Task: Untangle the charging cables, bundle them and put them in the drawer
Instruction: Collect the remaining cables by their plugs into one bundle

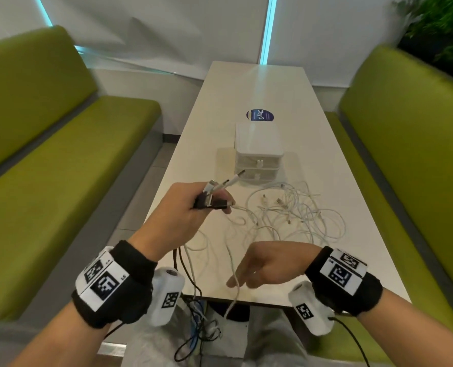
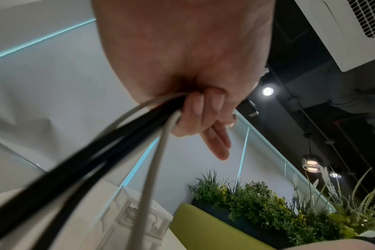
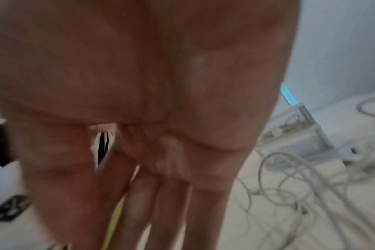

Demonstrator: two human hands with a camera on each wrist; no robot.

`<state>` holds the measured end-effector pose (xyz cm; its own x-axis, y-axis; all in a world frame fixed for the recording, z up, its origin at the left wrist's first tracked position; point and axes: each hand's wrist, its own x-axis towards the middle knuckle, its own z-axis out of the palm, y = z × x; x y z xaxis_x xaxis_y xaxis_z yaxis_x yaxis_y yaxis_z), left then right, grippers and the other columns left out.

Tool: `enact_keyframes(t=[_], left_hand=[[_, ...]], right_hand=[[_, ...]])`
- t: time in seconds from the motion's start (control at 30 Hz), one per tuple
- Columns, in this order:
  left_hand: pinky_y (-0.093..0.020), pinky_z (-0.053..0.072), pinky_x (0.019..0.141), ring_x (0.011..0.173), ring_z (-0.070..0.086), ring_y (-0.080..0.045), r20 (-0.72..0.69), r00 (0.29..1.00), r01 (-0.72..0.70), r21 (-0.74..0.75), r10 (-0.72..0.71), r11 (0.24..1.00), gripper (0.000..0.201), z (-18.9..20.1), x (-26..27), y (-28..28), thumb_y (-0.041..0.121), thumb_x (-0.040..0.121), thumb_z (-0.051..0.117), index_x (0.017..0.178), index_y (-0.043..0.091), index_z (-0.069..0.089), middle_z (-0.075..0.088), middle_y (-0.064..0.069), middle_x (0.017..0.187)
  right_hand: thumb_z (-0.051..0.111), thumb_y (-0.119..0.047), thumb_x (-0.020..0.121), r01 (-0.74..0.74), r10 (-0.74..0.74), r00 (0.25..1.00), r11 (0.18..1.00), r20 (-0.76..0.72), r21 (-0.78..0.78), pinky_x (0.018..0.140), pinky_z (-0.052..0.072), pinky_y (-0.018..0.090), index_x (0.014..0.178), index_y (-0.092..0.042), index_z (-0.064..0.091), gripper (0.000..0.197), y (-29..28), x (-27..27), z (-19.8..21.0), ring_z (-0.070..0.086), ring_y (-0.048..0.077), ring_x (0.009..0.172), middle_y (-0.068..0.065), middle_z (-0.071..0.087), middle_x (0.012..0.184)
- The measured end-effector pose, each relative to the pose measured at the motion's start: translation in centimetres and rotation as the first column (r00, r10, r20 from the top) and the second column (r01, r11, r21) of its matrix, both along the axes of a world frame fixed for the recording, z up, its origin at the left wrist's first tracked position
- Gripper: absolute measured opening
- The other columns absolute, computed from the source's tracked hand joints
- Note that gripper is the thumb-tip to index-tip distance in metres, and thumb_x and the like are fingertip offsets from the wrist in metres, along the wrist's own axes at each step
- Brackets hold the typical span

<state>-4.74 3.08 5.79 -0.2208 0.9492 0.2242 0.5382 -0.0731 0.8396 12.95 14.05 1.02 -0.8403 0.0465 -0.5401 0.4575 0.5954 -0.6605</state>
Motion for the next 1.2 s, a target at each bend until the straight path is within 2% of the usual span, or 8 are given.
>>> enact_keyframes(t=[0.17,0.33,0.5,0.63,0.8,0.9,1.07,1.2], left_hand=[[-0.004,0.042,0.060,0.051,0.056,0.005,0.190,0.982,-0.026,0.042,0.018,0.999,0.028,1.0,0.7,-0.2,-0.023,0.088,0.039,0.089,-0.010,0.064,0.064,-0.005,0.068],[-0.012,0.028,0.041,0.040,0.040,-0.003,0.391,0.920,-0.046,0.040,0.027,0.998,0.029,1.2,0.6,0.0,-0.013,0.097,0.036,0.083,-0.002,0.059,0.057,0.004,0.056],[-0.014,0.027,0.042,0.048,0.040,-0.006,0.460,0.888,-0.036,0.076,-0.002,0.996,0.040,1.4,1.0,0.2,-0.001,0.101,0.040,0.069,0.014,0.059,0.050,0.001,0.058],[-0.020,0.034,0.057,0.057,0.048,-0.006,0.542,0.840,-0.102,0.114,0.024,0.988,0.044,1.4,0.7,0.3,0.001,0.100,0.045,0.066,0.024,0.062,0.055,0.009,0.061],[-0.015,0.026,0.041,0.040,0.029,-0.006,0.395,0.917,-0.137,0.199,0.048,0.970,0.036,1.2,0.6,0.5,-0.009,0.098,0.040,0.074,0.014,0.055,0.047,0.011,0.047],[-0.009,0.030,0.045,0.040,0.042,-0.004,0.347,0.936,-0.132,0.215,0.050,0.968,0.029,1.1,0.9,0.8,-0.017,0.093,0.042,0.081,0.004,0.058,0.053,0.015,0.047],[-0.001,0.036,0.052,0.047,0.053,0.006,0.349,0.936,-0.139,0.220,0.055,0.966,0.027,0.7,1.4,1.8,-0.020,0.086,0.049,0.080,0.002,0.063,0.057,0.019,0.055],[-0.002,0.035,0.051,0.045,0.051,0.010,0.392,0.914,-0.207,0.226,0.106,0.952,0.018,0.6,2.2,2.9,0.002,0.096,0.052,0.096,-0.001,0.070,0.050,0.020,0.046]], right_hand=[[0.049,-0.012,0.092,0.114,-0.131,0.991,0.872,0.002,0.477,0.091,0.051,0.031,0.111,-0.015,0.073,0.031,0.9,-0.8,-0.1,0.063,0.019,0.106,0.000,0.071,0.114],[0.058,-0.032,0.093,0.333,-0.226,0.933,0.836,-0.280,0.436,0.093,0.046,0.028,0.131,-0.030,0.055,0.038,0.6,-1.7,0.3,0.057,0.015,0.111,-0.005,0.061,0.123],[0.065,-0.042,0.089,0.063,-0.012,0.992,0.906,-0.124,0.418,0.116,0.027,0.039,0.148,-0.038,0.028,0.070,-1.9,-3.3,-0.8,0.023,0.016,0.144,-0.004,0.024,0.158],[0.057,-0.036,0.094,-0.091,0.081,0.996,0.937,0.043,0.337,0.098,0.042,0.035,0.126,-0.024,0.061,0.034,-3.2,-3.5,-2.4,0.054,0.019,0.117,0.000,0.062,0.129],[0.063,-0.023,0.089,-0.109,0.109,0.993,0.994,0.046,-0.002,0.091,0.047,0.025,0.114,-0.022,0.068,0.025,-2.9,-3.1,-1.7,0.063,0.005,0.096,-0.010,0.072,0.111],[0.053,-0.005,0.088,-0.003,0.009,0.999,0.982,-0.033,0.187,0.090,0.046,0.023,0.119,-0.020,0.066,0.037,-1.1,-3.6,-1.4,0.061,0.007,0.100,-0.005,0.070,0.115],[0.046,-0.011,0.093,0.324,-0.226,0.943,0.793,-0.245,0.517,0.102,0.039,0.033,0.127,-0.015,0.060,0.037,3.4,-5.5,-2.8,0.052,0.024,0.121,0.006,0.057,0.130],[0.044,-0.010,0.096,0.402,-0.325,0.913,0.620,-0.246,0.674,0.085,0.043,0.036,0.119,-0.004,0.056,0.027,6.4,-7.1,-6.1,0.055,0.034,0.108,0.015,0.050,0.122]])
